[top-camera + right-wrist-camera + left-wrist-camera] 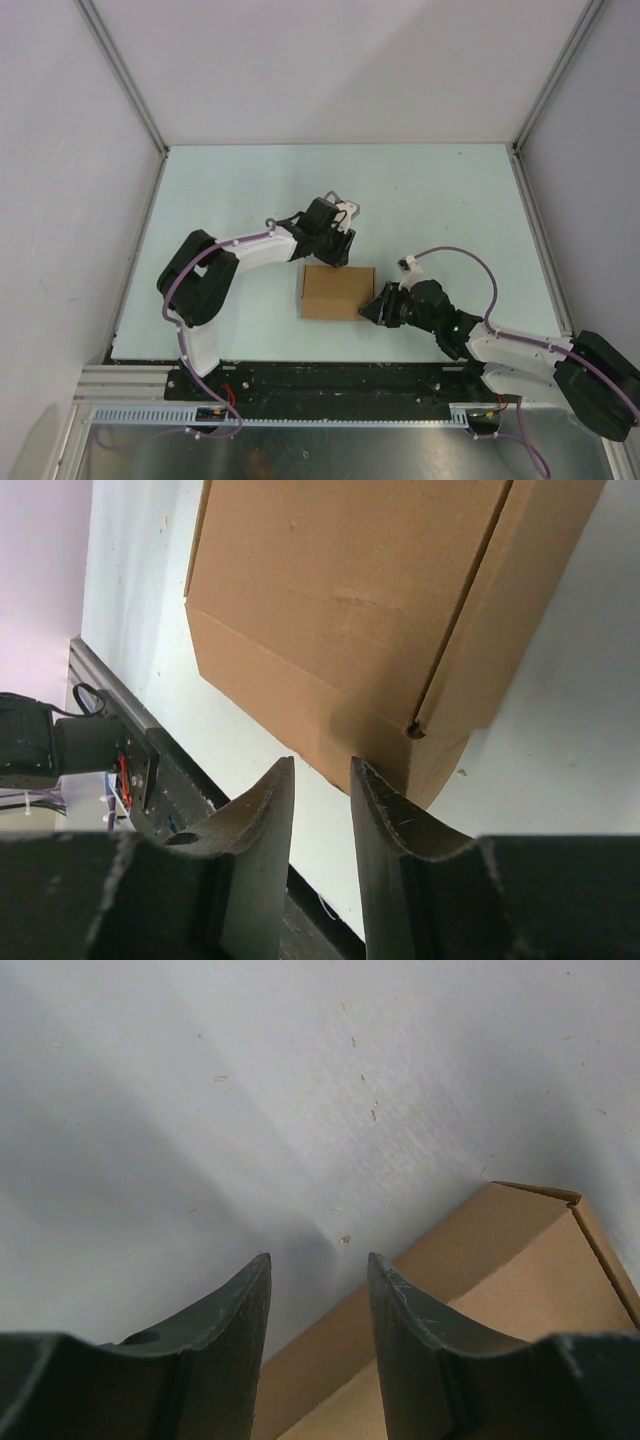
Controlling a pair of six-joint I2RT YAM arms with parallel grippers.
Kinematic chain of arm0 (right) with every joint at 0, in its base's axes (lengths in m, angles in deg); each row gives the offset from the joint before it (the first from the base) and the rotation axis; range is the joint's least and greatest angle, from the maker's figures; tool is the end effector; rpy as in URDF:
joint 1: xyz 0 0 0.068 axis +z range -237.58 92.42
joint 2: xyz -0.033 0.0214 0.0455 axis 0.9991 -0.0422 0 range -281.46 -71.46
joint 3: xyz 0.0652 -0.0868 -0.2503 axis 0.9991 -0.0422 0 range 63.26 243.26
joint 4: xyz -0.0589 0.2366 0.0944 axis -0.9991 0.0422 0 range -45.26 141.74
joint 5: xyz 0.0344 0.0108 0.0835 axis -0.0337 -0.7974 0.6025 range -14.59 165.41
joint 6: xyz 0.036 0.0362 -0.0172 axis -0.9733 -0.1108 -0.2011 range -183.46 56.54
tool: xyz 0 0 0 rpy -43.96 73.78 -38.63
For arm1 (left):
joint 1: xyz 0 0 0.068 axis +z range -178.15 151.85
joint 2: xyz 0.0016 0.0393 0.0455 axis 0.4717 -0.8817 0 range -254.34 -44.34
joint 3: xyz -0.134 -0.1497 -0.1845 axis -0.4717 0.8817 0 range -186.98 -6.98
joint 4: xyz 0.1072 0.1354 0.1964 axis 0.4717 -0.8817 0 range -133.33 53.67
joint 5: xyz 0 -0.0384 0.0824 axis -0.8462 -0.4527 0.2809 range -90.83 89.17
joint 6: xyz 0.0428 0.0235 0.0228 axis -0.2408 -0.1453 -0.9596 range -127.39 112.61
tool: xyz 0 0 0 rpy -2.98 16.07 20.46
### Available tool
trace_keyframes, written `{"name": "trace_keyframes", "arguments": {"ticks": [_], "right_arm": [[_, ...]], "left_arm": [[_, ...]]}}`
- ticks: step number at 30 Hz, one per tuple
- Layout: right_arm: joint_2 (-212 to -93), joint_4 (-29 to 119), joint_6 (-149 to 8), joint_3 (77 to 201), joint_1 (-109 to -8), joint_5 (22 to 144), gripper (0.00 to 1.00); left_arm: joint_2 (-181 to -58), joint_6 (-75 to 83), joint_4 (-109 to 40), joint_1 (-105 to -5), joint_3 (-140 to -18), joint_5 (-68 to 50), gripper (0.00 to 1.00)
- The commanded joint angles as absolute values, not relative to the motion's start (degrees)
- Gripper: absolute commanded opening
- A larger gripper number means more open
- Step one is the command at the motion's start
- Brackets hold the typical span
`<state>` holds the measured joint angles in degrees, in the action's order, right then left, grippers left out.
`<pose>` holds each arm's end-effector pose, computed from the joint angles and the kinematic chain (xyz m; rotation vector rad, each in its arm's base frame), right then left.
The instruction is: Fold the paper box
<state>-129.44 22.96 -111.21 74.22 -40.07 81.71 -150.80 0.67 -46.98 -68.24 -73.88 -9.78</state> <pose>0.1254 0.1427 0.1525 -0.0726 2.2097 1.1174 0.2962 -0.2565 0.1730 0.7621 2.3966 -0.5506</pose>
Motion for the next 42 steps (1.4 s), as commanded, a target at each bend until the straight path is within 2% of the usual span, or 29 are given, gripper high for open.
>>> {"name": "trace_keyframes", "arguments": {"ticks": [1, 42], "right_arm": [[-130.4, 20.0, -109.3, 76.5, -40.0, 79.3, 0.34], [-138.6, 10.0, -96.6, 75.0, -42.0, 81.1, 0.33]], "left_arm": [[-147.8, 0.7, -45.8, -68.0, -72.9, -11.6, 0.49], [-147.1, 1.8, -45.9, -68.0, -70.1, -13.4, 0.48]]}}
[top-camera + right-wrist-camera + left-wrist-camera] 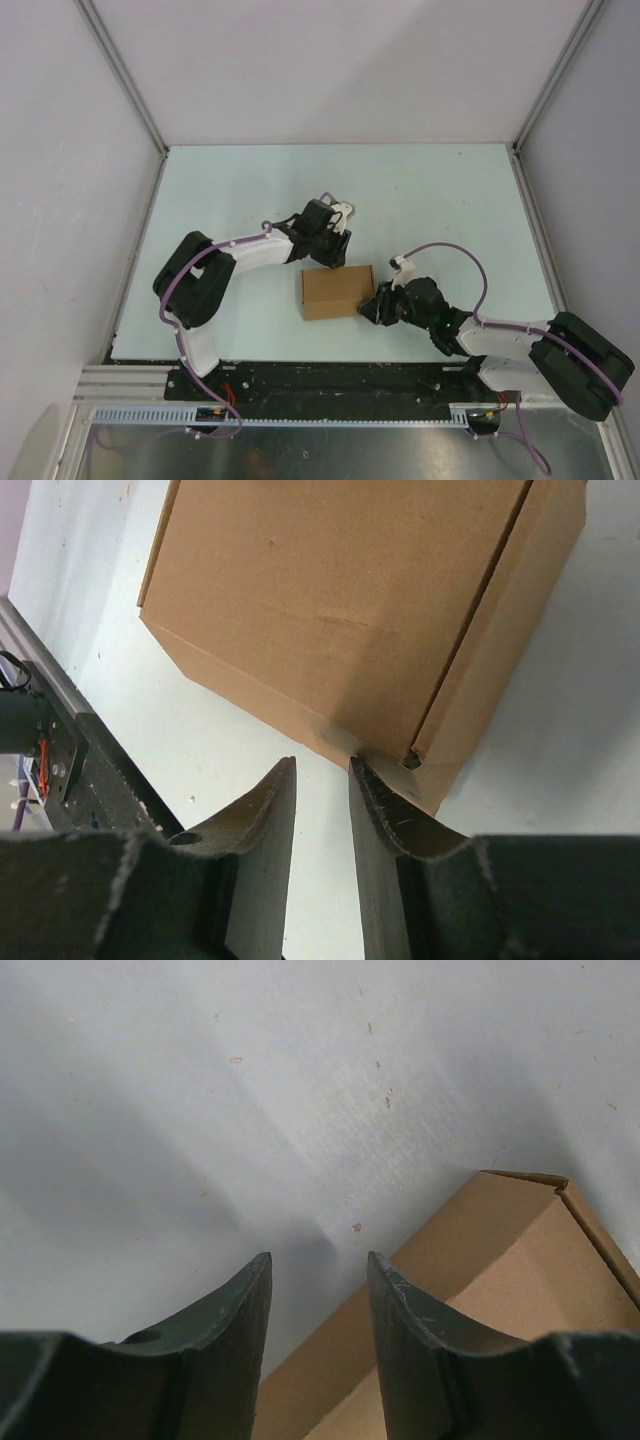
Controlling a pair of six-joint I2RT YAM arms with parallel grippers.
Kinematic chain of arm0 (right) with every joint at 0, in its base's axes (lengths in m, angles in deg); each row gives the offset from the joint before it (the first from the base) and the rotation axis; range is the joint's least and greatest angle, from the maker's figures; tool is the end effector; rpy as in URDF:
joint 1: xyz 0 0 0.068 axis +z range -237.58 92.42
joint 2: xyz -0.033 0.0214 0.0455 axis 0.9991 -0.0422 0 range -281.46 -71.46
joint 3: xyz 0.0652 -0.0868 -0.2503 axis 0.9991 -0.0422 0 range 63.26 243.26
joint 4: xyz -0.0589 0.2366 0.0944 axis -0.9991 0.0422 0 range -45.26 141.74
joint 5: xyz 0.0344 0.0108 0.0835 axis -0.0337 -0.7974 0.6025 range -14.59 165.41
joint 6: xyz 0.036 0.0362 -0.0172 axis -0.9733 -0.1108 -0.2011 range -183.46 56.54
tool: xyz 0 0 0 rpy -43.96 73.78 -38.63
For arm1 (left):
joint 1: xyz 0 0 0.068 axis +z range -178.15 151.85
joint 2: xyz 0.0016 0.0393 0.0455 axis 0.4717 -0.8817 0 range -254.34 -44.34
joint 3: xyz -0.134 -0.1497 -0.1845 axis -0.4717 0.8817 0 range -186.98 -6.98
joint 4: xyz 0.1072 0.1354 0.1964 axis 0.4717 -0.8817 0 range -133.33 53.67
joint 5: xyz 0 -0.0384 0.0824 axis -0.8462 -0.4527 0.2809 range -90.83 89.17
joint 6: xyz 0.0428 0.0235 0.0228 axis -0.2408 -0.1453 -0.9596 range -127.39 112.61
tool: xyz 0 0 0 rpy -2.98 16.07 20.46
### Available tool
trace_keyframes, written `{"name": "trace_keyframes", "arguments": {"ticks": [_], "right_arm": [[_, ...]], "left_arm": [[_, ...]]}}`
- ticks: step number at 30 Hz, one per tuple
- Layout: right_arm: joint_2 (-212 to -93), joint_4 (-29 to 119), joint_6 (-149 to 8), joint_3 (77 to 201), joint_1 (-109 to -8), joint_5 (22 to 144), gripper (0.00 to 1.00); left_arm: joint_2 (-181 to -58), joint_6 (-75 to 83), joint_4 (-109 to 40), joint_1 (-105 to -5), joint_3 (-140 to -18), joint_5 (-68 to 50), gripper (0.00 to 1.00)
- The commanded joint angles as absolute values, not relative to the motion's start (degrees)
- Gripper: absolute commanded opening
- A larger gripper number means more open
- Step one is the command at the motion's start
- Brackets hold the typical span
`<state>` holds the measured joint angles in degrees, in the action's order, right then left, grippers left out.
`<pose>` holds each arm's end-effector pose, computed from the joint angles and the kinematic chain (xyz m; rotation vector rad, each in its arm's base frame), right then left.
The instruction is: Fold the paper box
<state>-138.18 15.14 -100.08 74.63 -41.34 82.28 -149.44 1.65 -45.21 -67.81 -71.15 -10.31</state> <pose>0.1373 0.1495 0.1413 -0.2641 2.1600 1.0016 0.2916 -0.2493 0.1698 0.7362 2.4004 -0.5680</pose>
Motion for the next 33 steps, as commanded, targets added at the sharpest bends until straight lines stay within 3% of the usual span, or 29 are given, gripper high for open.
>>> {"name": "trace_keyframes", "arguments": {"ticks": [1, 33], "right_arm": [[-138.6, 9.9, -96.4, 74.9, -42.0, 80.9, 0.33], [-148.7, -0.2, -91.1, 76.6, -45.8, 84.8, 0.32]], "left_arm": [[-147.2, 1.8, -46.0, -68.0, -70.1, -13.7, 0.48], [-144.2, 6.1, -46.0, -68.0, -64.0, -18.5, 0.48]]}}
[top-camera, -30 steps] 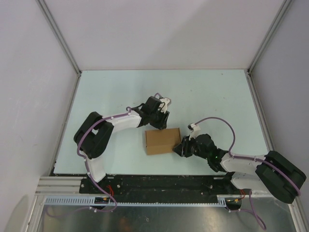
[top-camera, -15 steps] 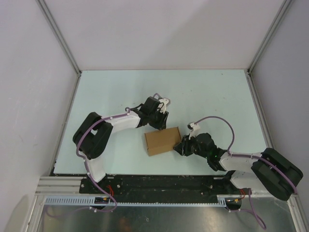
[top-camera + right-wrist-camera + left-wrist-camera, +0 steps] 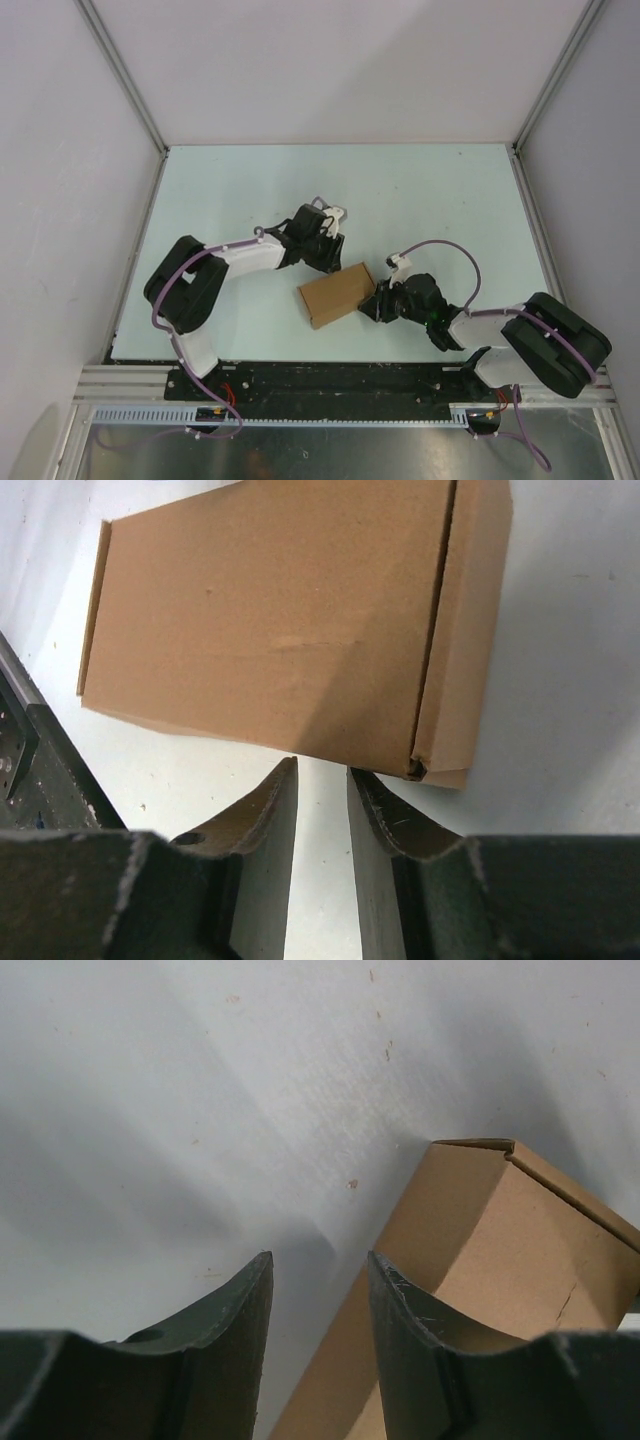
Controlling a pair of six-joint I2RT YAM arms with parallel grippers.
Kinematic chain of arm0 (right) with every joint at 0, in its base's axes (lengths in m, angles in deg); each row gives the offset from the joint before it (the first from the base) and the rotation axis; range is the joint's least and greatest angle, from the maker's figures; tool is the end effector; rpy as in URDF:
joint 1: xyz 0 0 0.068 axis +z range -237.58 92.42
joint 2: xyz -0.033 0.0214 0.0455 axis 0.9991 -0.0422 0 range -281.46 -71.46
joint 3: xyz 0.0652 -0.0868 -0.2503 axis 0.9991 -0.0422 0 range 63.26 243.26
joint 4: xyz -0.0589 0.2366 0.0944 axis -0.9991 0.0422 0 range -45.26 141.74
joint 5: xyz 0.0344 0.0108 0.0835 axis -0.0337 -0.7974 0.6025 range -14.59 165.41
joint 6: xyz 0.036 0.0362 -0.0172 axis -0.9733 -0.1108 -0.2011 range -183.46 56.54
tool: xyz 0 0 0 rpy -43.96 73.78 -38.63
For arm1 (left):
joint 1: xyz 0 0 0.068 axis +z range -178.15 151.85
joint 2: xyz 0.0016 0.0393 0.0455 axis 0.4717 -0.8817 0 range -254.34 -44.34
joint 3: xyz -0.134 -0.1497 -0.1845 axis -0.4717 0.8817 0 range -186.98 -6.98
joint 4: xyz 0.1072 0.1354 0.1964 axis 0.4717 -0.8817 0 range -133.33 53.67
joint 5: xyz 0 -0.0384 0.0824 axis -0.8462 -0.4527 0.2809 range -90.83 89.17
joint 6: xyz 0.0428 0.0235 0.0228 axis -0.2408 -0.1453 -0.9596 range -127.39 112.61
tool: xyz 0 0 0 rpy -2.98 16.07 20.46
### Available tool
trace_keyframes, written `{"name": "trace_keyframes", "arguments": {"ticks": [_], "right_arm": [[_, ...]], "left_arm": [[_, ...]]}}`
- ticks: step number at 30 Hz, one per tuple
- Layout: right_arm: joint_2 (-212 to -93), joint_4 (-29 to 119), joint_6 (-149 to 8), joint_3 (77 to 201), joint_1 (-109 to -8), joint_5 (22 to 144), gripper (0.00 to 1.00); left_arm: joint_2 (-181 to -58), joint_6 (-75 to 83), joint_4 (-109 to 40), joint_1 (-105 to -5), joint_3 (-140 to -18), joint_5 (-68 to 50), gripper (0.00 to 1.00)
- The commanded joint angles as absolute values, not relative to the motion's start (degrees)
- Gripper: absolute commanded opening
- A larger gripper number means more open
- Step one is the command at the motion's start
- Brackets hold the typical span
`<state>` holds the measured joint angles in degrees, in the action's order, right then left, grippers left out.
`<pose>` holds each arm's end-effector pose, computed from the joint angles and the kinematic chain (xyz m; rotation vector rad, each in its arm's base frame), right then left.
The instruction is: Fold the paper box
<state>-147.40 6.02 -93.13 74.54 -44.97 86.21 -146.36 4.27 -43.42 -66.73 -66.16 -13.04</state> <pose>0.1523 0.1492 0.1263 -0.3697 2.1276 0.9601 0.2811 -0.2338 0.1658 0.6830 2.4304 -0.6347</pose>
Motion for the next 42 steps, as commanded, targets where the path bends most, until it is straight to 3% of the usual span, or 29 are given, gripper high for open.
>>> {"name": "trace_keyframes", "arguments": {"ticks": [1, 20, 34, 39, 42], "right_arm": [[-149.2, -0.6, -91.1, 76.6, -45.8, 85.0, 0.31], [-149.5, -0.4, -90.7, 78.4, -46.4, 86.2, 0.31], [-117.2, 35.4, -91.7, 78.5, -48.4, 76.9, 0.27], [-116.9, 39.9, -93.7, 78.5, -49.2, 76.3, 0.24], [-118.6, 40.4, -96.7, 78.5, -49.3, 75.5, 0.17]], "left_arm": [[-144.1, 6.4, -46.0, -68.0, -63.9, -18.7, 0.48], [-140.0, 10.4, -46.0, -68.5, -58.6, -17.0, 0.48], [-138.7, 13.5, -45.9, -65.9, -58.8, -13.9, 0.49], [-138.7, 13.8, -45.8, -65.9, -58.8, -13.8, 0.49], [-138.7, 14.1, -45.9, -65.9, -58.4, -13.6, 0.49]]}}
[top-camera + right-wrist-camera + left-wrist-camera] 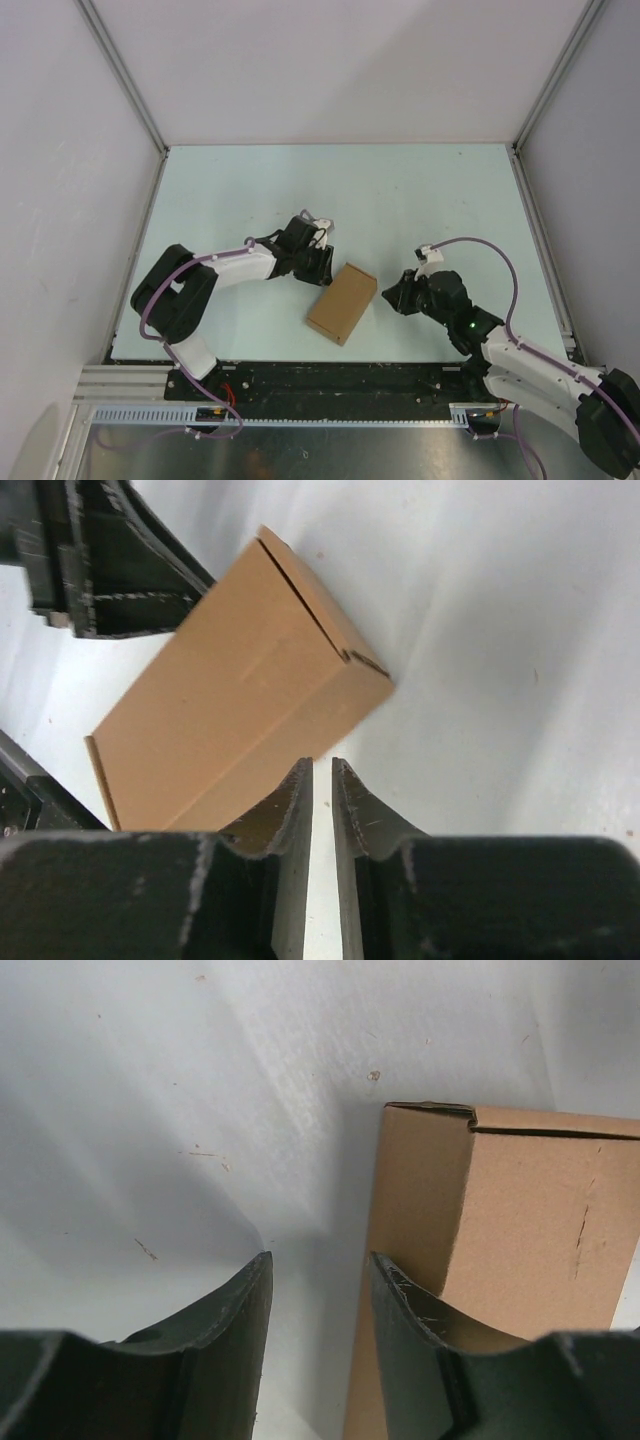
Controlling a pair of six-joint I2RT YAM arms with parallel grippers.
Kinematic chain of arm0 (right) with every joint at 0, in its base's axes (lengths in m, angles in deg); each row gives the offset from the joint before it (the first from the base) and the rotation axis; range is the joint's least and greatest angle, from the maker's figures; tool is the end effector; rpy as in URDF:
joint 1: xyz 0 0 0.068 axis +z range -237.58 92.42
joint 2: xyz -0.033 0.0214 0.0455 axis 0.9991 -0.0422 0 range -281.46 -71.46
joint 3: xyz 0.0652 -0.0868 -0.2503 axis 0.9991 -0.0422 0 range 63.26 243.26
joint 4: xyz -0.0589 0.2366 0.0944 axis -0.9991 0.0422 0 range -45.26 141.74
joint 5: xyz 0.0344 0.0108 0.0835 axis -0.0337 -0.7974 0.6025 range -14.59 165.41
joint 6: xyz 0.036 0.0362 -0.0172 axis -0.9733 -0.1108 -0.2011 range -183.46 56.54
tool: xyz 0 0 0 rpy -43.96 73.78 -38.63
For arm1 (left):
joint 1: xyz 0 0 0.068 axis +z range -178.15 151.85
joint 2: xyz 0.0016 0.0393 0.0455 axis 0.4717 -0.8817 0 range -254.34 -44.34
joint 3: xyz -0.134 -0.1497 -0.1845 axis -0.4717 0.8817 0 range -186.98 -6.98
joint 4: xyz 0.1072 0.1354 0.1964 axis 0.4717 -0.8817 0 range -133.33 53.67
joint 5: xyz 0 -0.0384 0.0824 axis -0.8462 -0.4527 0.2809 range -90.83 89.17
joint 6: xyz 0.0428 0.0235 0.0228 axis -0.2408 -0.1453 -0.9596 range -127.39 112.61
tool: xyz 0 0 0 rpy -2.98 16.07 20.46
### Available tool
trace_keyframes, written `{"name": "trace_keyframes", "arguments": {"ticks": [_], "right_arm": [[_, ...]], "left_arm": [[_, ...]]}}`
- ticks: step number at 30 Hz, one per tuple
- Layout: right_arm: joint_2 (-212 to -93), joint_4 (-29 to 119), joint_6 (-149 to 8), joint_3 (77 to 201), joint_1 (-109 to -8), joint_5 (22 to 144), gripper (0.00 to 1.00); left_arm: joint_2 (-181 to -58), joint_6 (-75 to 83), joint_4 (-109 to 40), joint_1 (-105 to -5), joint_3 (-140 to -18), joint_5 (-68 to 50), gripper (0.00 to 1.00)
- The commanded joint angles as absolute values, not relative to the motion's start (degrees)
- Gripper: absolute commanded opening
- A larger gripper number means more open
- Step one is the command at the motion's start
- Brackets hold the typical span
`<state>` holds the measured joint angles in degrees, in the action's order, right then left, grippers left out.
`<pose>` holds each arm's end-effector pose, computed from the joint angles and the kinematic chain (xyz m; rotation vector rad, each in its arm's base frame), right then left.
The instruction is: Fold the paper box
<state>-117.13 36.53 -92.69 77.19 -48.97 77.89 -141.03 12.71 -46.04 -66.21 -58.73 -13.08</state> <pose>0.1365 0.1110 0.1809 -0.1988 2.0632 0.7952 0.2548 -0.2090 0.1563 0.4991 2.5817 -0.6533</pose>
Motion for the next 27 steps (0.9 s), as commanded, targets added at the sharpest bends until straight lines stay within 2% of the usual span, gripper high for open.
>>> {"name": "trace_keyframes", "arguments": {"ticks": [1, 3, 6, 16, 27], "right_arm": [[-119.1, 40.2, -98.1, 78.5, -49.3, 75.5, 0.15], [-120.8, 40.5, -99.7, 79.2, -49.3, 72.7, 0.07], [-124.0, 39.4, -101.6, 79.7, -49.3, 71.5, 0.00], [-138.9, 34.8, -104.9, 84.4, -49.4, 70.3, 0.00], [-146.9, 33.9, -105.5, 88.9, -49.4, 70.0, 0.00]], "left_arm": [[-138.3, 14.3, -45.8, -65.9, -58.2, -13.3, 0.49], [-138.0, 14.5, -45.9, -65.9, -58.0, -13.2, 0.49], [-137.9, 14.7, -45.7, -65.9, -57.3, -13.0, 0.49], [-140.0, 14.9, -45.8, -65.9, -60.2, -13.4, 0.49], [-144.9, 14.4, -45.8, -66.7, -64.1, -14.6, 0.48]]}}
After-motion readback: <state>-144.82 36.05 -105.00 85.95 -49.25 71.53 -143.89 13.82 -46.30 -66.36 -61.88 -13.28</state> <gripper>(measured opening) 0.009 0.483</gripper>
